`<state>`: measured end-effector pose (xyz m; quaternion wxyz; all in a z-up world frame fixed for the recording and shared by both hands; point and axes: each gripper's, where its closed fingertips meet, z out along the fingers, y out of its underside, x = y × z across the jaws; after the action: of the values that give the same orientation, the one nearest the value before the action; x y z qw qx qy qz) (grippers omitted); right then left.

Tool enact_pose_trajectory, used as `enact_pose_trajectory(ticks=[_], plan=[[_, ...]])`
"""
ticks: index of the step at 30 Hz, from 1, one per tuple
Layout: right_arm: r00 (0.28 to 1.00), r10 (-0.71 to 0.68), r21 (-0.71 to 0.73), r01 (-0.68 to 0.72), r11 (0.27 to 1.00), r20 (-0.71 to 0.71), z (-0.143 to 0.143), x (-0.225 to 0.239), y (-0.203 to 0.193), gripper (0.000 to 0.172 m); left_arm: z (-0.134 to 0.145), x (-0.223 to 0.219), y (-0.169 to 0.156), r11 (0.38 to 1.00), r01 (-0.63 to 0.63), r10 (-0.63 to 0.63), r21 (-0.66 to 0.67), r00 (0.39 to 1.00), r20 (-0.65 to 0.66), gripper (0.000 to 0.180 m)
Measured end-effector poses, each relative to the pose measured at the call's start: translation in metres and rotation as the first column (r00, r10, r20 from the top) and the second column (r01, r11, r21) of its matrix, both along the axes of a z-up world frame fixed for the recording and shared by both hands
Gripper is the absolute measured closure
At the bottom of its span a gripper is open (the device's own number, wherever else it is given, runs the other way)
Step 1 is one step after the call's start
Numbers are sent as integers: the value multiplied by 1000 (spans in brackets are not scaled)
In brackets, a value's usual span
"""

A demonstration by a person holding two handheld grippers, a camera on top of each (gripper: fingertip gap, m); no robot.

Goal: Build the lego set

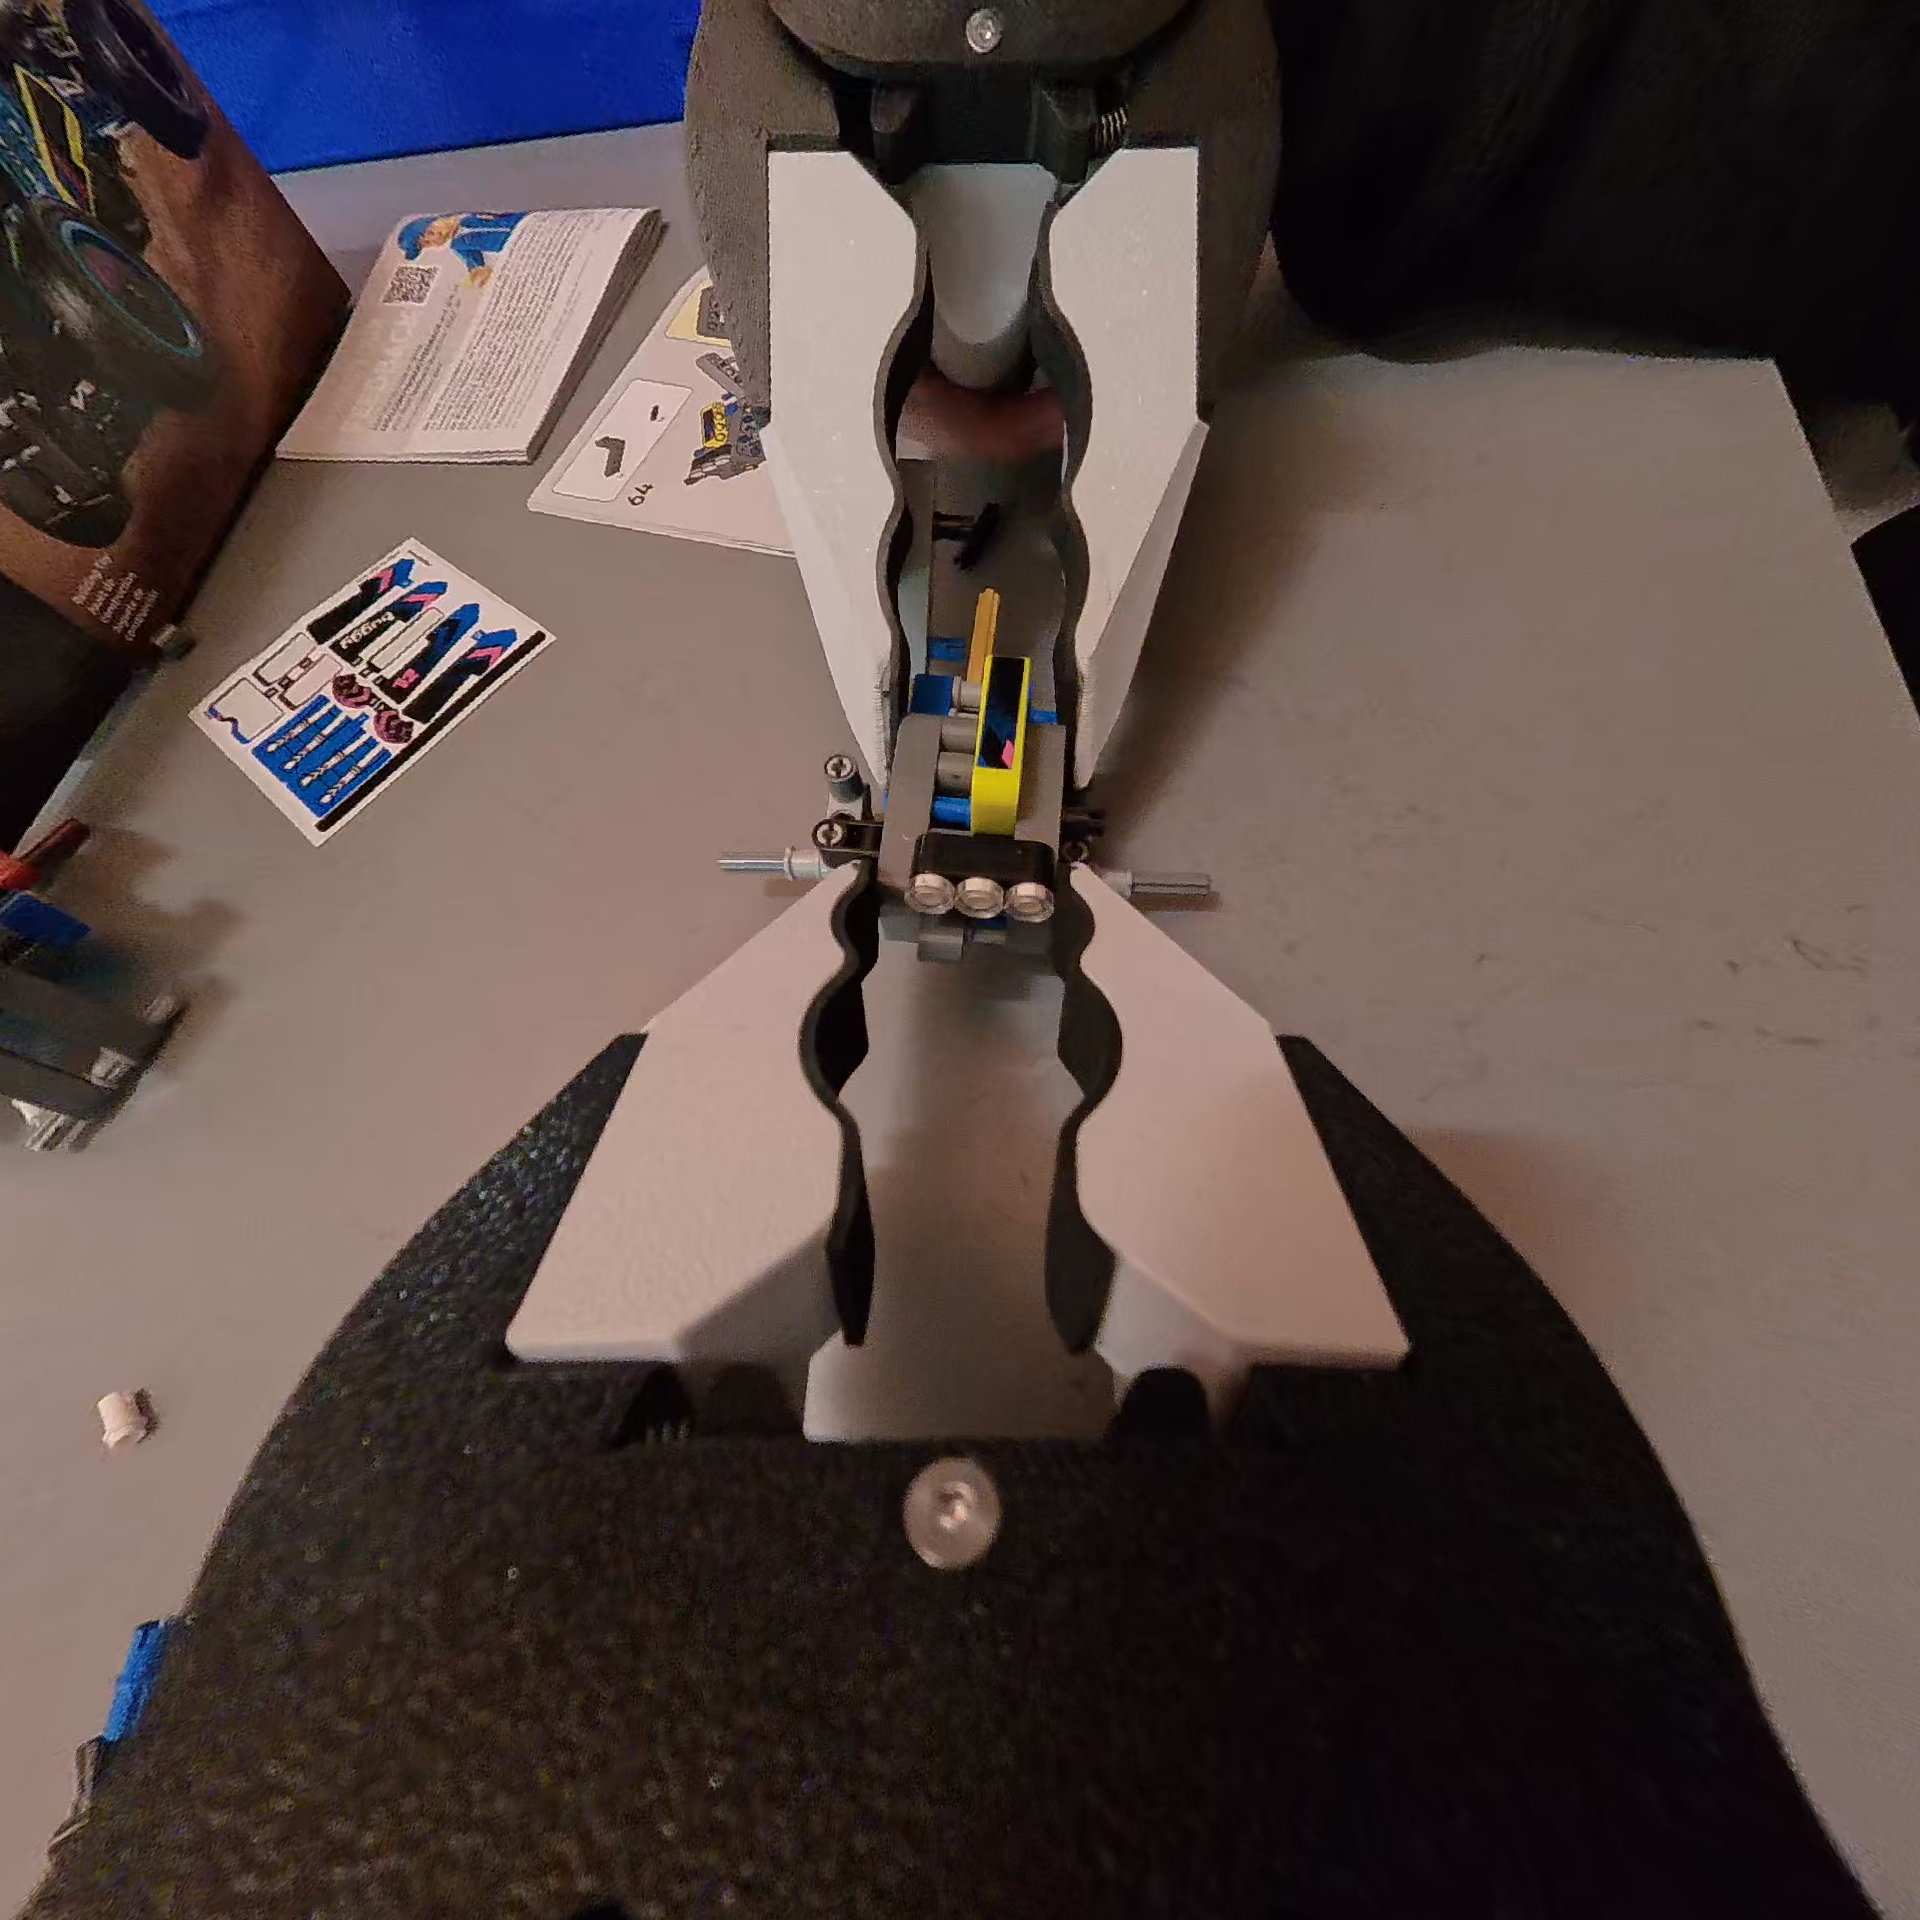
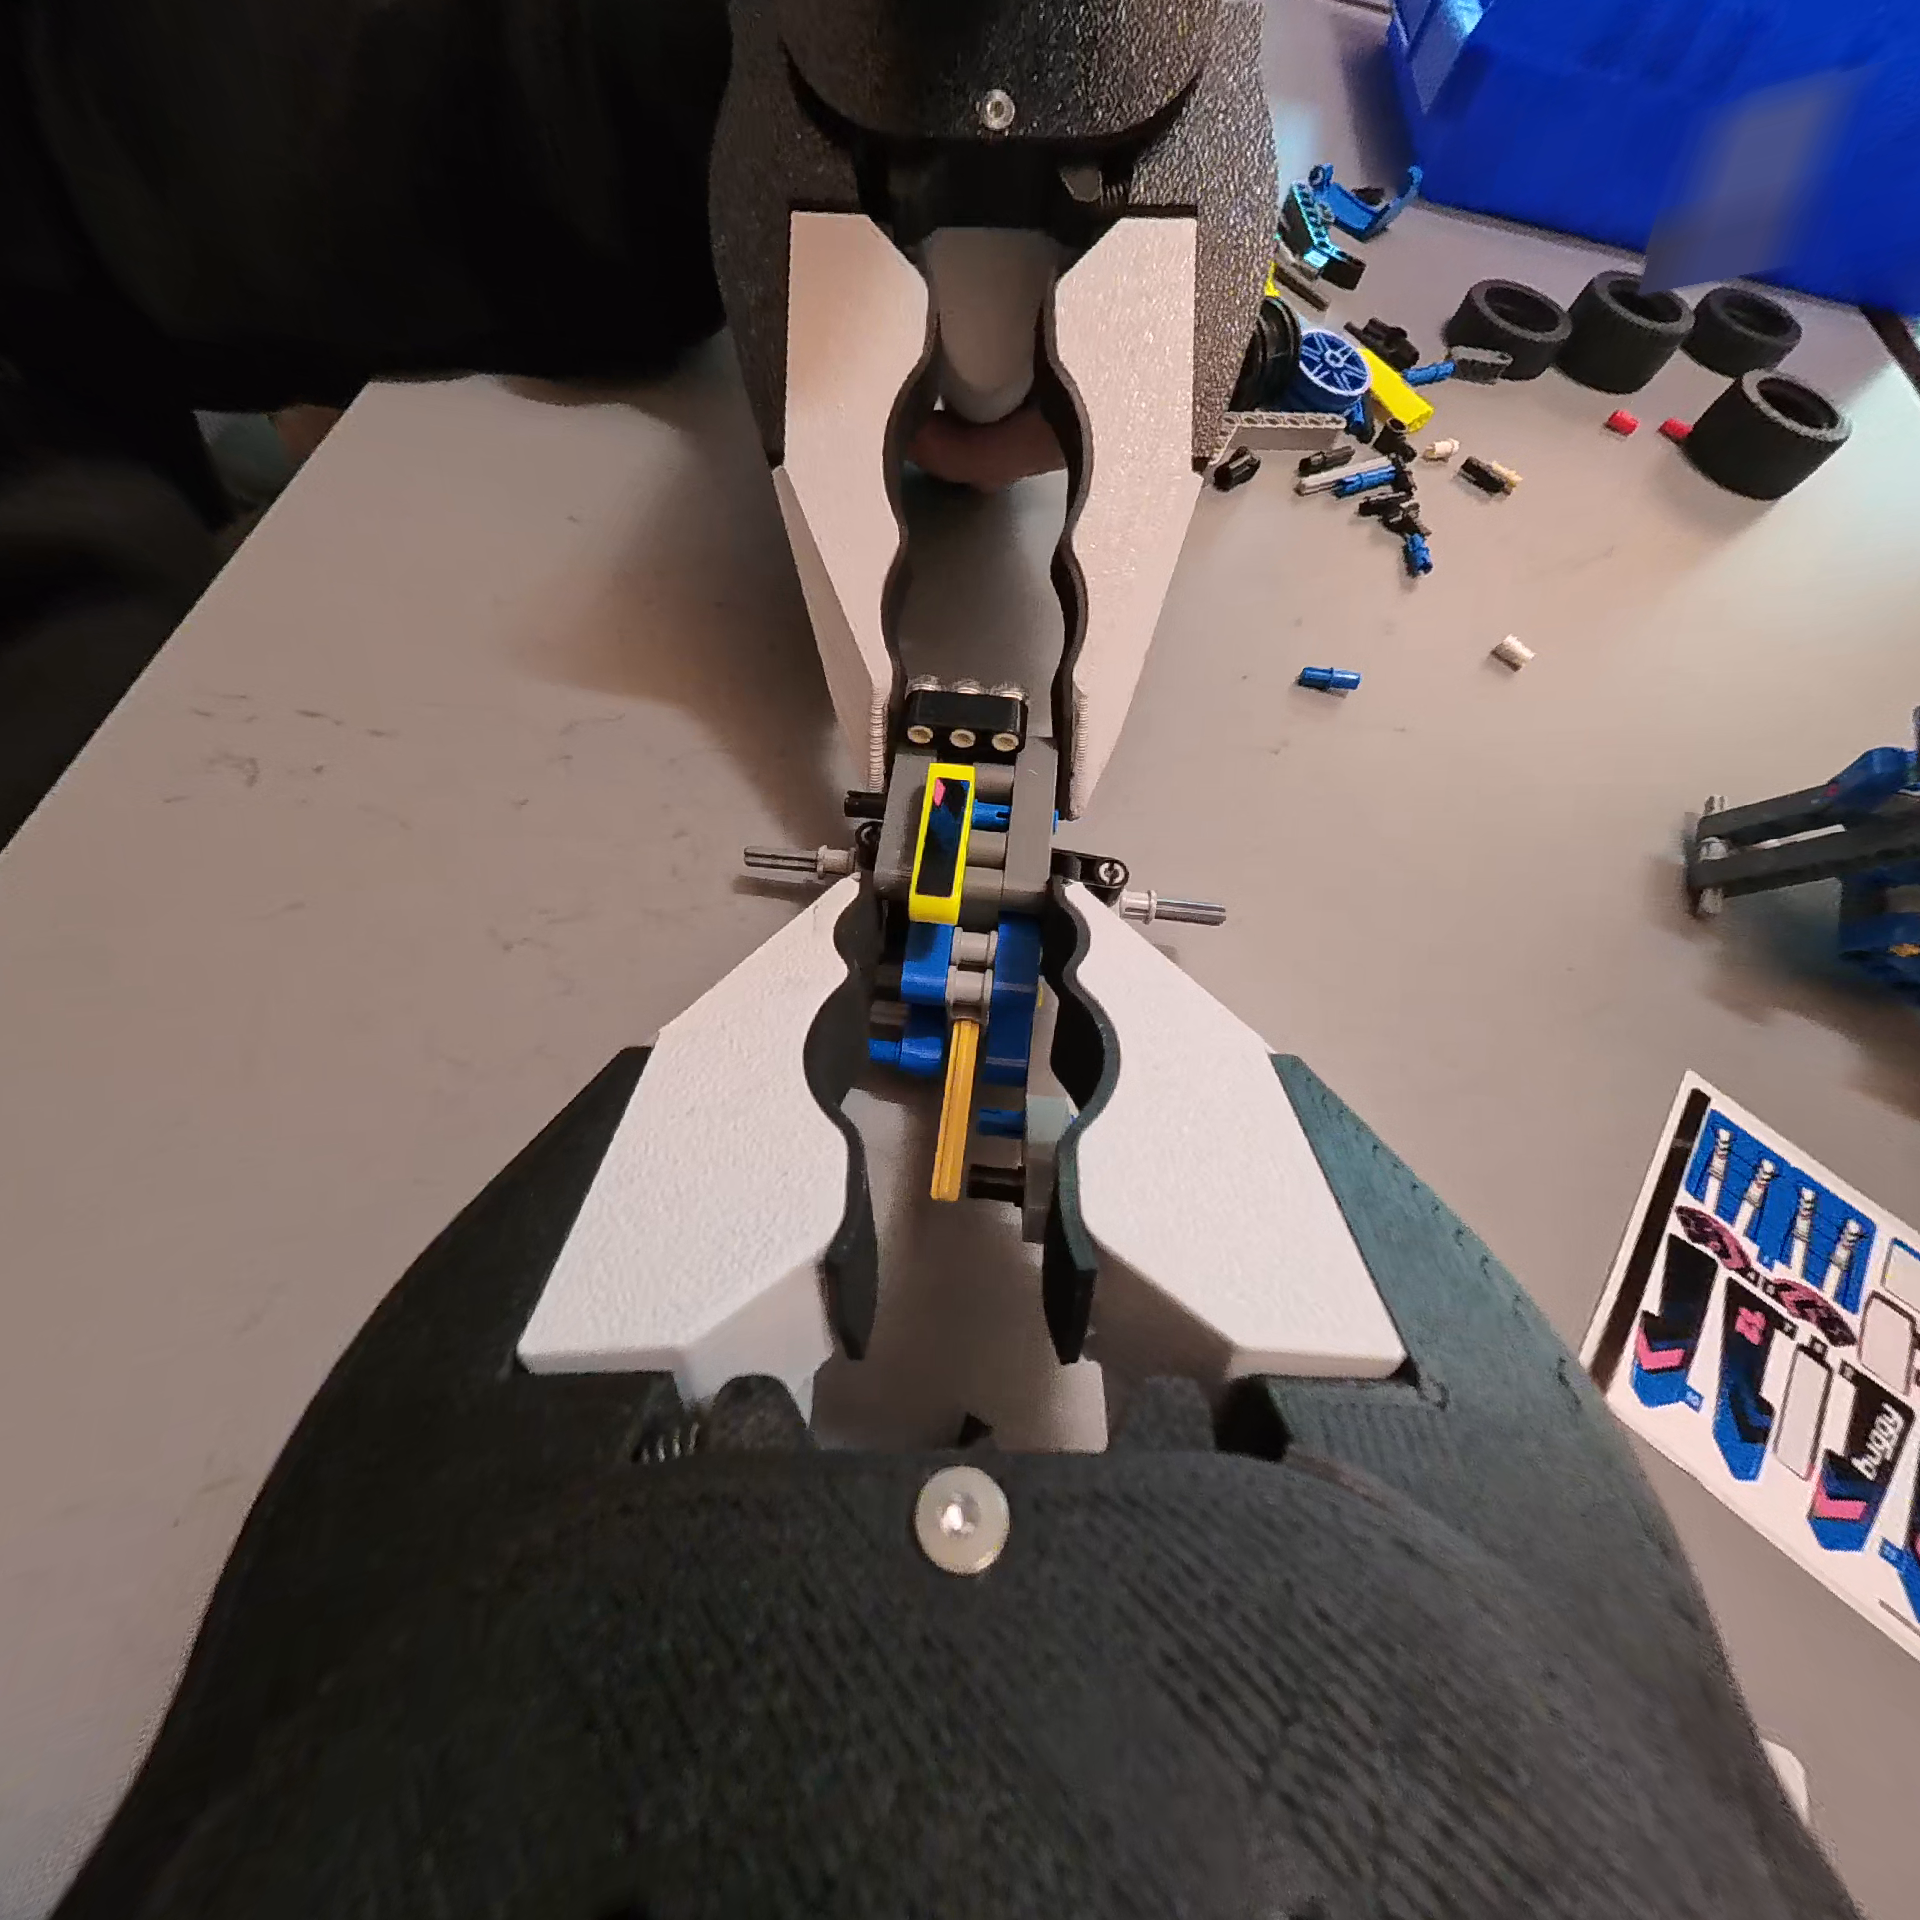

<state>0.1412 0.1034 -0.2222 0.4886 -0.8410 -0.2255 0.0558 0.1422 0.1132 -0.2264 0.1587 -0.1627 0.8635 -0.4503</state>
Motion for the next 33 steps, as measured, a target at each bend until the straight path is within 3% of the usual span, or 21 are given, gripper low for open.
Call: enact_pose_trajectory(ticks=[33], plan=[[1000,-12,-18,12,1000,10,-1,1,0,142,-3,1,-3,999,-18,18,27,1000,12,150]])
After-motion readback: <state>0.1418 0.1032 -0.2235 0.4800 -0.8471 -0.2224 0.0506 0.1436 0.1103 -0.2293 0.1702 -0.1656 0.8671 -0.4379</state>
